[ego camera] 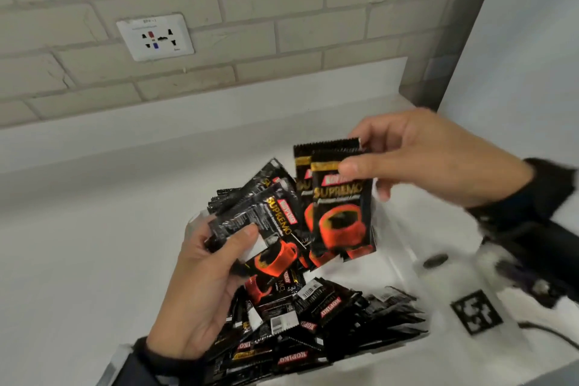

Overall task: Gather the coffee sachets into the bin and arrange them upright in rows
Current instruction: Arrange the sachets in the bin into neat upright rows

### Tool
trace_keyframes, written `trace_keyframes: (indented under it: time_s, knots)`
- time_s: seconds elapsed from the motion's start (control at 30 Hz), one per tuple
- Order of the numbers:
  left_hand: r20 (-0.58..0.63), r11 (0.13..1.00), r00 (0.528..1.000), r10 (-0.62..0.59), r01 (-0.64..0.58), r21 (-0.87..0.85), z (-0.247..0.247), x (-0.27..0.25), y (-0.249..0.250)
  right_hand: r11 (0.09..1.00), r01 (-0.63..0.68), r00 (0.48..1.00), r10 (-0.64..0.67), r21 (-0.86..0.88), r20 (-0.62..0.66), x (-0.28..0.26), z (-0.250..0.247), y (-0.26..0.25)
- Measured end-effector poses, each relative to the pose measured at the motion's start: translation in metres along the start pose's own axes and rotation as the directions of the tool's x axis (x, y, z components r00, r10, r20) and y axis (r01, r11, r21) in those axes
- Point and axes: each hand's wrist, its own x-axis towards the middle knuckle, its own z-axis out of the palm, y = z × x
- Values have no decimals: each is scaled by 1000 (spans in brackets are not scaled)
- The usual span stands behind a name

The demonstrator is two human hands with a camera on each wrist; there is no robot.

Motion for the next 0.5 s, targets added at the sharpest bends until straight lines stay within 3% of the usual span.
trace_keyframes:
  time_s: [0.1,0.23,0.37,0.5]
  knots:
    - [60,999,997,-40,39,12,17,-3,-2,981,-85,996,82,175,26,1,21,22]
    - [93,997,992,-80,80,4,28,-7,-5,981,-101,984,123,167,-127,4,32,43]
    - [145,989,981,-125,134,-57,31,-10,-7,976,-101,977,134,193,-165,1,33,50]
    - [163,995,982,-92,83,60,39,-13,-10,988,-88,969,115,128,-220,1,34,53]
